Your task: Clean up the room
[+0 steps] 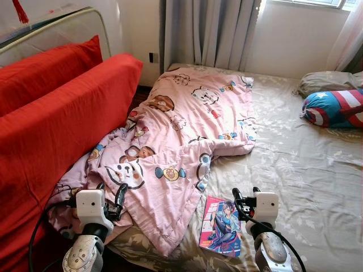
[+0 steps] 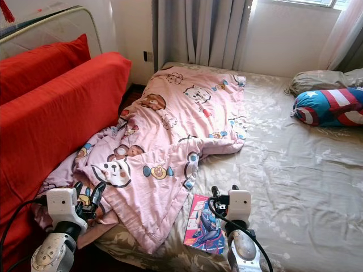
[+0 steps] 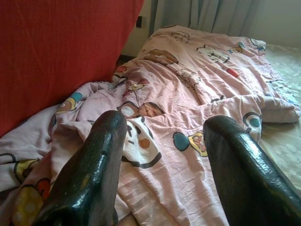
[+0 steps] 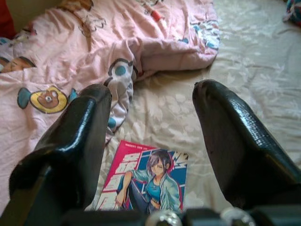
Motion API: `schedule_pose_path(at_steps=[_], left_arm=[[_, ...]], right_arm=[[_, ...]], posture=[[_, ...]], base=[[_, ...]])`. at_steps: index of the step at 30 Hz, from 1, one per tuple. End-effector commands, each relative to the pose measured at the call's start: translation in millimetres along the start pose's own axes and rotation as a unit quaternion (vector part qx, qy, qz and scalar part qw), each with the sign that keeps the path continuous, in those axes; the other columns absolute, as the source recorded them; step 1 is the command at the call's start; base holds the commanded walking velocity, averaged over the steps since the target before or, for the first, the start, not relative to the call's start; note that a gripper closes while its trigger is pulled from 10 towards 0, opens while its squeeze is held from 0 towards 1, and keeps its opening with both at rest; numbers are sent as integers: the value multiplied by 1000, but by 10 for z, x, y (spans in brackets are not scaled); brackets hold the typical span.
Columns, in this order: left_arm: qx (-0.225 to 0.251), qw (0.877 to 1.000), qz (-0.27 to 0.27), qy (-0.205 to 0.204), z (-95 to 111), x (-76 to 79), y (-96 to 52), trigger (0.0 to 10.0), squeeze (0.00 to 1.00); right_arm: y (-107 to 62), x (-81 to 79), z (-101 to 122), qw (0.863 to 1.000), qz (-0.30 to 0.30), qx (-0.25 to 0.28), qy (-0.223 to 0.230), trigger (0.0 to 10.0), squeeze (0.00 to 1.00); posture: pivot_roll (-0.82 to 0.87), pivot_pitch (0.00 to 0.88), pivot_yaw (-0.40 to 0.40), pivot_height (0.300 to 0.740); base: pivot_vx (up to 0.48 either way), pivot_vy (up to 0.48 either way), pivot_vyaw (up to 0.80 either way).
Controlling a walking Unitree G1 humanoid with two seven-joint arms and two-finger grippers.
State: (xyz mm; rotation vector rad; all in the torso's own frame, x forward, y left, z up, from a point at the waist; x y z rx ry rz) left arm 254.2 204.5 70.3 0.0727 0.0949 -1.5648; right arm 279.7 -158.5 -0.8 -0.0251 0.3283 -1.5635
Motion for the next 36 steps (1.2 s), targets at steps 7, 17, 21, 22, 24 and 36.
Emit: schedule_pose_path(at_steps=[7, 17, 21, 22, 24, 36], left_arm=[[-4, 1000, -4, -4, 7, 22, 28, 10000, 0], [-7, 1000, -4, -4, -12, 17, 31, 10000, 0], [-8, 1000, -4, -3, -21, 15, 24, 10000, 0], [-9, 1000, -4, -3, -23, 15, 23, 10000, 0], [-10, 1000, -5, -2, -28, 16, 22, 10000, 0], [-12, 1000, -5, -2, -18, 31, 10, 10000, 0]], right_arm=[[16, -16, -4, 1000, 6, -3, -2, 10000, 0], [27, -47, -9, 1000, 10, -5, -1, 10000, 0], [28, -48, -20, 1000, 10, -9, -2, 10000, 0], [29, -50, -20, 1000, 10, -9, -1, 10000, 0], [32, -55, -20, 1000, 11, -9, 0, 10000, 0], [44, -90, -37, 1000, 17, -16, 3, 10000, 0]], posture=[[96, 96, -71, 668], [97, 98, -71, 648], [97, 99, -70, 648], [99, 100, -70, 648], [101, 102, -70, 648], [105, 105, -66, 648]], base=[[0, 0, 0], [0, 0, 0], [0, 0, 0], [0, 0, 0], [0, 0, 0], [0, 0, 0]])
Point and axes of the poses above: a point about 5 cm out from each wrist's last joint towards the gripper, its own y axis pointing out of the wrist towards the gripper, its own z axis along the axis of the wrist's last joint, x = y × z, the point moved 2 cm from there along y, pointing out of the wrist towards the gripper, and after that the axes turned 7 degrees about y, right-handed, at the moved point
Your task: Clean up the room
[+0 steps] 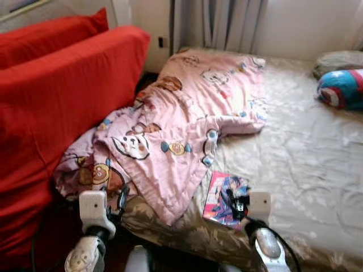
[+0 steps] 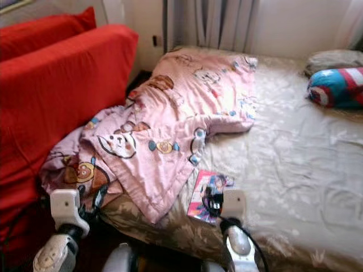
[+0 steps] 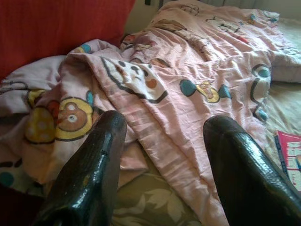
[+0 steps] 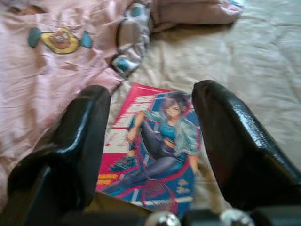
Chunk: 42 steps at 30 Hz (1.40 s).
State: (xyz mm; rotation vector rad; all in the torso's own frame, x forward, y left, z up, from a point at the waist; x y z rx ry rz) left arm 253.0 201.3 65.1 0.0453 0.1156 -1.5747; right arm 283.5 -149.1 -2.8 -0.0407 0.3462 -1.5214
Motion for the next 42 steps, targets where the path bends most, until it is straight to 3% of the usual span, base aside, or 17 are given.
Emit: schedule_pose_path(at_steps=[1, 42], left_arm=[[3, 1000, 1, 0, 33, -7, 20, 10000, 0], [7, 1000, 6, -4, 77, 4, 24, 10000, 0]], right_arm=[[1, -2, -9, 1000, -1, -3, 4, 10000, 0], [25, -29, 11, 1000, -1, -1, 9, 10000, 0]], posture=[[105, 105, -66, 648], [107, 106, -65, 623]], base=[[0, 0, 0], [0, 0, 0]])
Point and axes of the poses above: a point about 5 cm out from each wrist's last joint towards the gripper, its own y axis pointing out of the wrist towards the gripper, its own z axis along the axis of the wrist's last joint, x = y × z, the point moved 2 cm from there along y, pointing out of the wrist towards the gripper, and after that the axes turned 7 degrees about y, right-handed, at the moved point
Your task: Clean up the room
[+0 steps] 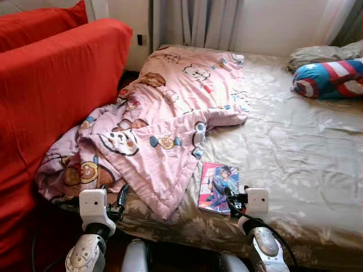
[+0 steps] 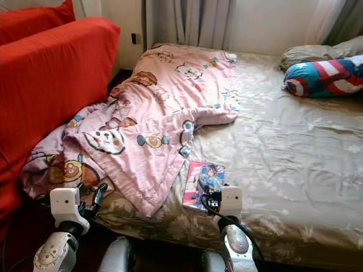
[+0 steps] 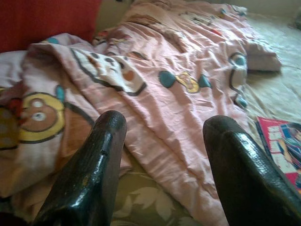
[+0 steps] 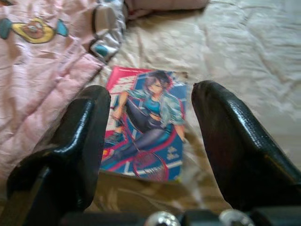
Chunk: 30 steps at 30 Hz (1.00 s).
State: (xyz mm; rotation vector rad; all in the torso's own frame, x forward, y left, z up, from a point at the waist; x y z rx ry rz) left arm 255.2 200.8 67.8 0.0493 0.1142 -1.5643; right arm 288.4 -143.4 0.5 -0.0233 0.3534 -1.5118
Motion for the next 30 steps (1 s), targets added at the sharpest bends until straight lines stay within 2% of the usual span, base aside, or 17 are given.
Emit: schedule_pose_path(at_steps=[1, 8, 13, 30], left_arm=[[6, 1000, 1, -5, 48, 3, 4, 10000, 0], [4, 1000, 1, -4, 47, 2, 1, 10000, 0], [3, 1000, 1, -3, 48, 0, 3, 10000, 0], [5, 1000, -3, -2, 87, -16, 48, 10000, 0]], right_arm=[[-17, 33, -22, 1000, -6, -4, 2, 10000, 0], [-11, 15, -53, 1000, -2, -17, -3, 10000, 0], [-12, 5, -55, 1000, -1, -13, -4, 10000, 0], [-12, -36, -40, 1000, 8, -3, 2, 10000, 0]], posture=[[107, 106, -65, 623], [110, 111, -65, 623], [110, 112, -64, 578], [111, 107, -51, 578]], base=[[0, 0, 0], [0, 0, 0], [0, 0, 0], [0, 0, 0]])
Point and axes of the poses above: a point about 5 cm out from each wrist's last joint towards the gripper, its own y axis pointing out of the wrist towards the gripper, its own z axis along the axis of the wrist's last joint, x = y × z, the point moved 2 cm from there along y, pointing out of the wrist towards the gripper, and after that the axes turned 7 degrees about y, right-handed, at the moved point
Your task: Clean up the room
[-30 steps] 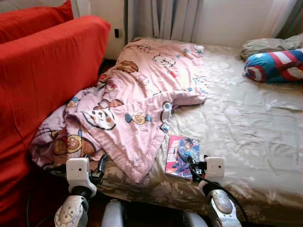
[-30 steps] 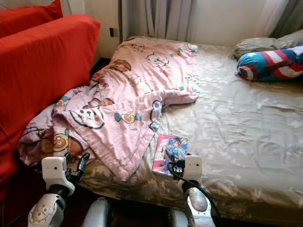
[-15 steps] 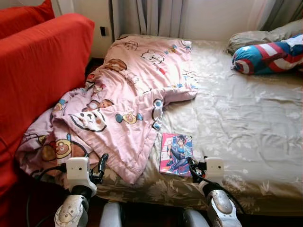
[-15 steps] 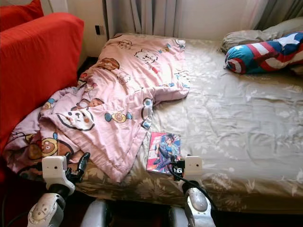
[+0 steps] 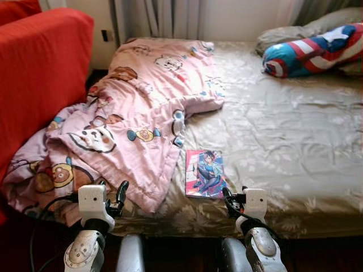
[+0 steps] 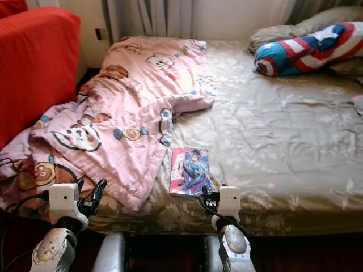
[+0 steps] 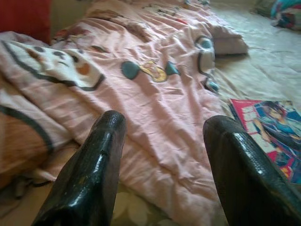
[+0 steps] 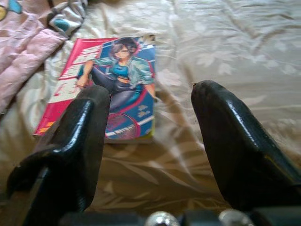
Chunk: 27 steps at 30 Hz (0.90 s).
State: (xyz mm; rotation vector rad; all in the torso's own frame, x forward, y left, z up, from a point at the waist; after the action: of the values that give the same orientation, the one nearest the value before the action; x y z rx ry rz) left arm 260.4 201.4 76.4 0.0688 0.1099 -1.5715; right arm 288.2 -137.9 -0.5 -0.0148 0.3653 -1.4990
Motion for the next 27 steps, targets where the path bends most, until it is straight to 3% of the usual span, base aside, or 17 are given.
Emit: schedule_pose_path(at_steps=[1, 10, 27], left_arm=[[-3, 1000, 0, -7, 1, -3, -2, 10000, 0], [-3, 1000, 0, -8, 4, 2, -8, 10000, 0], [0, 1000, -2, -9, 12, 10, 1, 10000, 0]], right_arm=[[-18, 12, -17, 1000, 3, 0, -4, 10000, 0], [-23, -37, -11, 1000, 15, 6, -1, 10000, 0], [-13, -52, -30, 1000, 25, -1, 5, 10000, 0]], posture=[[111, 107, -51, 578], [112, 107, -52, 578], [112, 86, -48, 578]], base=[[0, 0, 0], [0, 0, 606], [0, 0, 0]])
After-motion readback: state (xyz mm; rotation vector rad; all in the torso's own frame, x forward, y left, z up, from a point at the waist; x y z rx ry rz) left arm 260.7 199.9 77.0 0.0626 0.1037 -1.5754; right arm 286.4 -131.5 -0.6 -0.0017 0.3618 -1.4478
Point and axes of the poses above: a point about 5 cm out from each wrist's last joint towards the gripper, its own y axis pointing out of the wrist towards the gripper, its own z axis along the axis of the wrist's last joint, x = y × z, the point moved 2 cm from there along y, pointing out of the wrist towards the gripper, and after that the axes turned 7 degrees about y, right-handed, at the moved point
